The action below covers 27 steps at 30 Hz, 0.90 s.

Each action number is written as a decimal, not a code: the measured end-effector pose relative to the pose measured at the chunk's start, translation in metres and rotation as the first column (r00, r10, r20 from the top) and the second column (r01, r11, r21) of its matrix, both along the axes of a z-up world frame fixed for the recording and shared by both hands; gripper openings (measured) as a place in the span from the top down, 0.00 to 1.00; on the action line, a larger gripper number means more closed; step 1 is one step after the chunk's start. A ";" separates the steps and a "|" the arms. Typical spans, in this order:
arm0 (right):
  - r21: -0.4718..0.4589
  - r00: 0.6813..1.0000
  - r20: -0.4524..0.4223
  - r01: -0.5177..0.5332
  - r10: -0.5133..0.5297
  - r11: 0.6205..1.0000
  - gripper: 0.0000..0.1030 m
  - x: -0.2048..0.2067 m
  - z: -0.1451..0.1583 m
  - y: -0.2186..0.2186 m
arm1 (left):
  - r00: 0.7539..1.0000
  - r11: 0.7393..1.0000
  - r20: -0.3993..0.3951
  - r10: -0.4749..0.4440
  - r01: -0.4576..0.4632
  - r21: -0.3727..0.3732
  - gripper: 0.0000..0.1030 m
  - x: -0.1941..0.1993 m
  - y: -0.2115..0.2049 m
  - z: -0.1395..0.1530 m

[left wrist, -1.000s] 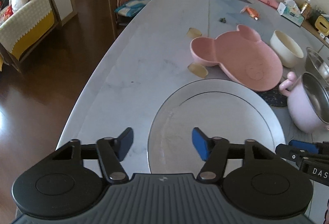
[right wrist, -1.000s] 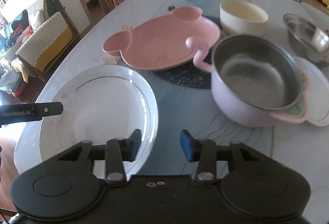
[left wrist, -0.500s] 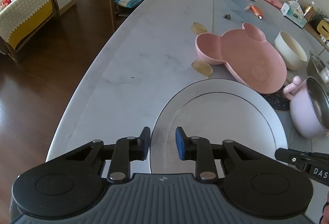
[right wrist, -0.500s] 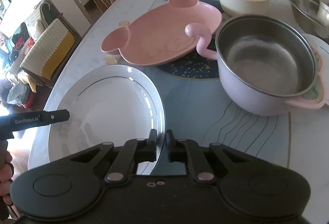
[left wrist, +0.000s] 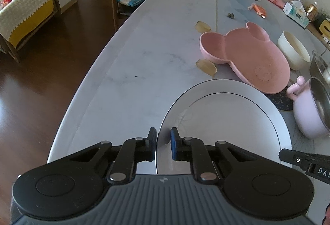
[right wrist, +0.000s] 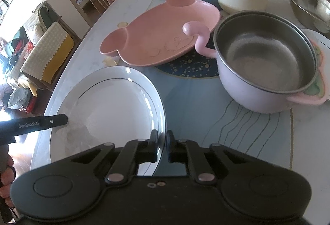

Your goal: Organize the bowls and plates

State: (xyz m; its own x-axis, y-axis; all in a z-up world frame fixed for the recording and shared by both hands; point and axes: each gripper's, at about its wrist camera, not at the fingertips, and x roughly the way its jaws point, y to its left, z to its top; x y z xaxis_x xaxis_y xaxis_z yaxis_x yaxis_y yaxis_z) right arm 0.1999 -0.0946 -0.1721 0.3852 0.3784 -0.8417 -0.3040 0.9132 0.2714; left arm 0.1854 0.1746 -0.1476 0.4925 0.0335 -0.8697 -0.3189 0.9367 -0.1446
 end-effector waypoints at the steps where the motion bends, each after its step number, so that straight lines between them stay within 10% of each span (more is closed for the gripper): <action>1: 0.001 1.000 -0.002 0.002 -0.002 1.000 0.92 -0.001 0.000 -0.001 | 1.000 1.000 -0.001 -0.001 0.001 -0.001 0.88 -0.001 -0.001 0.000; 27: 0.026 0.993 -0.036 0.111 -0.110 0.993 0.94 -0.048 0.015 -0.108 | 0.987 0.987 0.027 -0.160 0.161 -0.020 0.91 -0.049 -0.100 0.008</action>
